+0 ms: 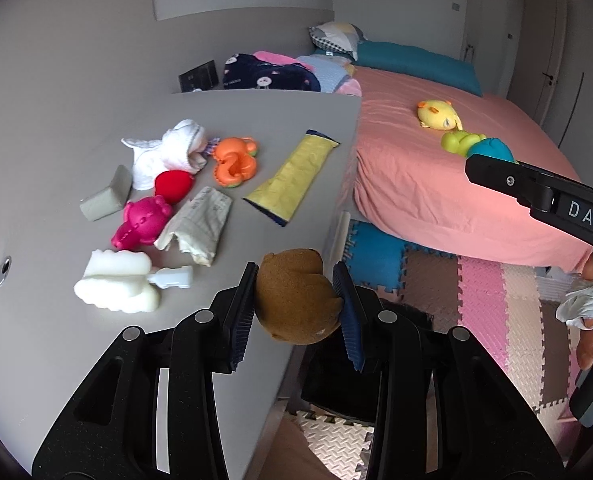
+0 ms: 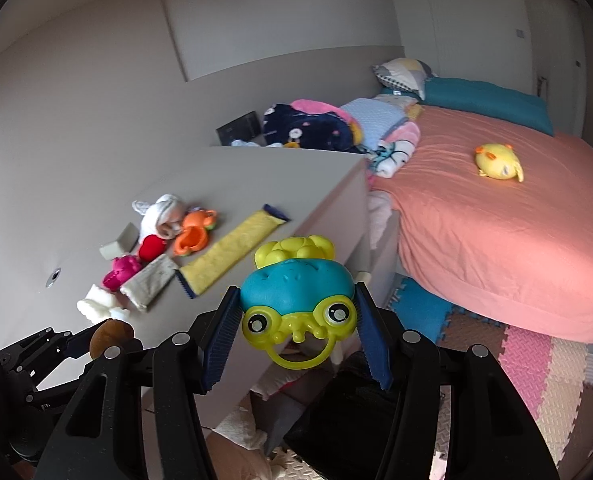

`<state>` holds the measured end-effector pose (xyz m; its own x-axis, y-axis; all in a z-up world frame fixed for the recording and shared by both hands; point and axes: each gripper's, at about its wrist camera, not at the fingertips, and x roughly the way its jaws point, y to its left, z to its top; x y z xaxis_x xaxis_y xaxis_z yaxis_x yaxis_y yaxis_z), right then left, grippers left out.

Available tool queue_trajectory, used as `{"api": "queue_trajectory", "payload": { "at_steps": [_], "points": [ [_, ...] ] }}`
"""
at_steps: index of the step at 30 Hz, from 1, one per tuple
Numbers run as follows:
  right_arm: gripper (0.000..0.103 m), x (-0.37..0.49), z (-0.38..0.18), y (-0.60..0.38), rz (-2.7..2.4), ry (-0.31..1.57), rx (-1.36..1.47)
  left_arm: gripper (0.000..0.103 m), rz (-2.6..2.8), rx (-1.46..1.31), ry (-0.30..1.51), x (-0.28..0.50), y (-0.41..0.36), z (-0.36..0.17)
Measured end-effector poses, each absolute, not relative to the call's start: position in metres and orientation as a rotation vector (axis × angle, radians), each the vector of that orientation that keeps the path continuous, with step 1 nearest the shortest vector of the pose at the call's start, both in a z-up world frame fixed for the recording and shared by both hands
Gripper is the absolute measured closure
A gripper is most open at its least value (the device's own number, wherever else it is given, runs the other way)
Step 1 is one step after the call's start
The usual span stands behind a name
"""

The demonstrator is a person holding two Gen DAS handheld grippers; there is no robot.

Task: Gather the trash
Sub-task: 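Carry the plush toy and frog toy over the black bin and release both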

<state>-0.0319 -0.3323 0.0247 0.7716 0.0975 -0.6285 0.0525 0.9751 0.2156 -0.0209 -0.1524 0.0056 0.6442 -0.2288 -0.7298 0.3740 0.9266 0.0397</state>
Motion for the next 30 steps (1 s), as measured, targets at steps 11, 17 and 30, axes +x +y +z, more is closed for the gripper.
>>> {"api": "queue_trajectory", "payload": {
  "at_steps": [11, 17, 30],
  "points": [
    [0.045, -0.055, 0.018, -0.387, -0.095, 0.697, 0.259, 0.065, -0.474, 0.248, 0.817, -0.023, -0.209, 0.0],
    [0.045, -0.062, 0.013, -0.407, -0.142, 0.705, 0.276, 0.065, -0.53, 0.285, 0.824, -0.024, -0.234, -0.004],
    [0.045, -0.06, -0.009, -0.429, -0.192, 0.752, 0.312, 0.065, -0.62, 0.345, 0.867, -0.025, -0.27, -0.024]
  ]
}}
